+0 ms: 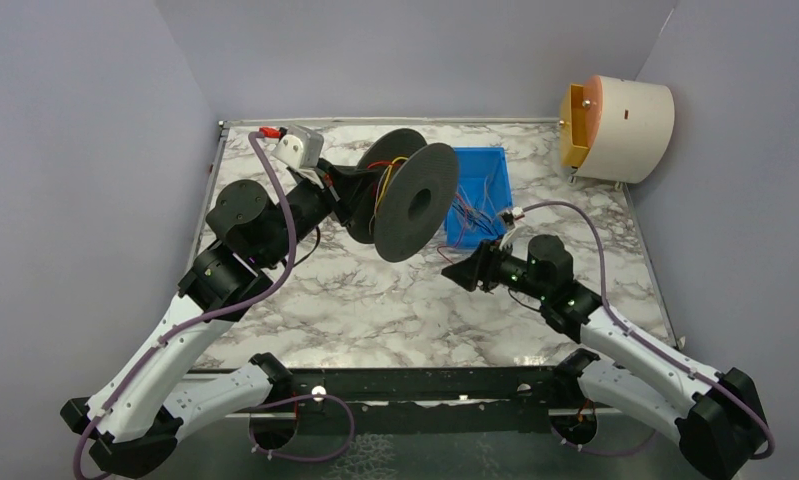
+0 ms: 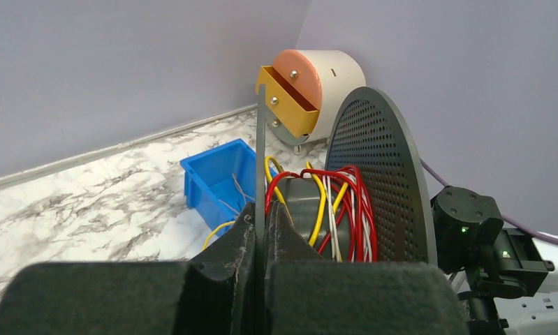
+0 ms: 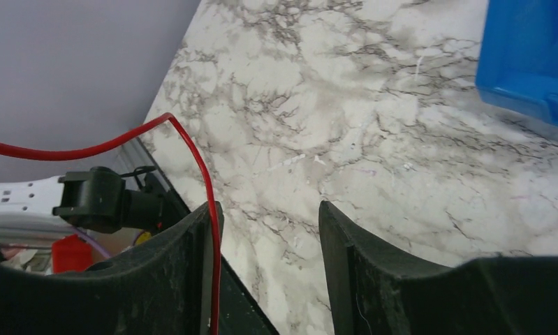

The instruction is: Wrap the cables

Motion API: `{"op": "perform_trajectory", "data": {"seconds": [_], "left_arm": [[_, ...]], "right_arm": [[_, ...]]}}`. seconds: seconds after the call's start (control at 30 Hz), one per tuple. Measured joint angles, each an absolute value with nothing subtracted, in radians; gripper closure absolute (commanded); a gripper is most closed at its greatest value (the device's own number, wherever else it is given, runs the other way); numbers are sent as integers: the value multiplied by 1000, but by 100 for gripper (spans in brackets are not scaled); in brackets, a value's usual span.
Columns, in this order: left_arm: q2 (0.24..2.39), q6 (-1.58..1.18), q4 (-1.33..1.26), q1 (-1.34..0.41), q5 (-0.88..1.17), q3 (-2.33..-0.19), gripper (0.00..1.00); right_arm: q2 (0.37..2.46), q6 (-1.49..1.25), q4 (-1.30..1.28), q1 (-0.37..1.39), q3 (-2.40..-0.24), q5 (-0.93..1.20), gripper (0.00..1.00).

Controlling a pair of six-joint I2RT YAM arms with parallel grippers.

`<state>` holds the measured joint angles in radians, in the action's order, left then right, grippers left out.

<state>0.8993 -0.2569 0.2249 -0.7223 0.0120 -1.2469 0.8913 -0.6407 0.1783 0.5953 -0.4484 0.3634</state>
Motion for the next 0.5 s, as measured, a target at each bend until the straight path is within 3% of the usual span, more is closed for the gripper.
{"op": "perform_trajectory", "data": {"seconds": [0.13,0.5], "left_arm": [[896,-250,226,-722,22,-1247,100],[893,-247,226,-722,60,-1247,100]], "right_arm": [[850,-581,124,595,-448,302,29],[821,-448,65,595,-473,276,18]]}}
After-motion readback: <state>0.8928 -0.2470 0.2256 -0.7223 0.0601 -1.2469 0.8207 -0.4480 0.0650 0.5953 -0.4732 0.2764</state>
